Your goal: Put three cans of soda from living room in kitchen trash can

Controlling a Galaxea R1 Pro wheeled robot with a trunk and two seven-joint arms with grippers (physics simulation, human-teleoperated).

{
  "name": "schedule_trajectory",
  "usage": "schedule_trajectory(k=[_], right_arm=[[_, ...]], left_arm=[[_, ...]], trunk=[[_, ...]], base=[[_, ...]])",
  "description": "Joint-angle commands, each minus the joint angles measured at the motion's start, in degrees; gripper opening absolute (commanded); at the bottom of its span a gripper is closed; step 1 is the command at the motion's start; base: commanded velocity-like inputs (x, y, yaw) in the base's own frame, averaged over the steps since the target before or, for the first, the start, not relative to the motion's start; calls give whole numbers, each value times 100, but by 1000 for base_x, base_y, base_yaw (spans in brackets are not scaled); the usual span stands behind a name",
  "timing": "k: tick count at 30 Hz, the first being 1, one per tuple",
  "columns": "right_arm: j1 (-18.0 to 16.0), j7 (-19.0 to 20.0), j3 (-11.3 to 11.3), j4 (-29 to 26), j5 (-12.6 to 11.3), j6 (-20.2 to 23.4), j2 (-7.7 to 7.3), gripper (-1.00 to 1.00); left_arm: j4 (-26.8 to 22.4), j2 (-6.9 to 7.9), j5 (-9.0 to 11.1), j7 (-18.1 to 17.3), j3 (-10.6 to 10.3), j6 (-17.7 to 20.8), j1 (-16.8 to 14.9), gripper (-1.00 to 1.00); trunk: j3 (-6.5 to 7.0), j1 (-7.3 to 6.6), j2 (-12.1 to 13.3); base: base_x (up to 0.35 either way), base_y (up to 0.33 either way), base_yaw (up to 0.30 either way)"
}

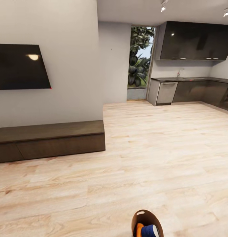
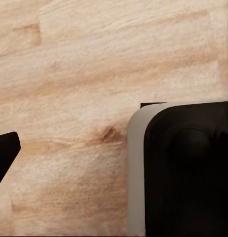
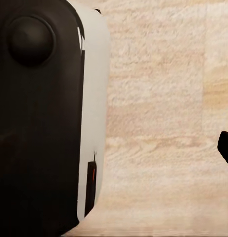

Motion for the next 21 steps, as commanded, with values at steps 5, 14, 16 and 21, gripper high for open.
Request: schedule_trajectory(k=[5, 14, 16, 21], right_arm=[[36, -17, -8, 27, -16, -29, 3, 100], [48, -79, -17, 35, -20, -57, 21, 100], [53, -85, -18, 39, -19, -50, 22, 100], [170, -132, -20, 43, -24, -26, 37, 100]], left_arm=[[8, -76, 3, 1, 6, -53, 255, 100], [253, -267, 27, 7, 27, -57, 774, 100], [260, -271, 32, 8, 32, -56, 802, 100], [271, -278, 39, 14, 46, -27, 842, 100]], trunk=[[91, -111, 202], [252, -308, 563], [288, -352, 643], [378, -462, 844]], base=[[0, 0, 0], [0, 0, 0], [0, 0, 0], [0, 0, 0]])
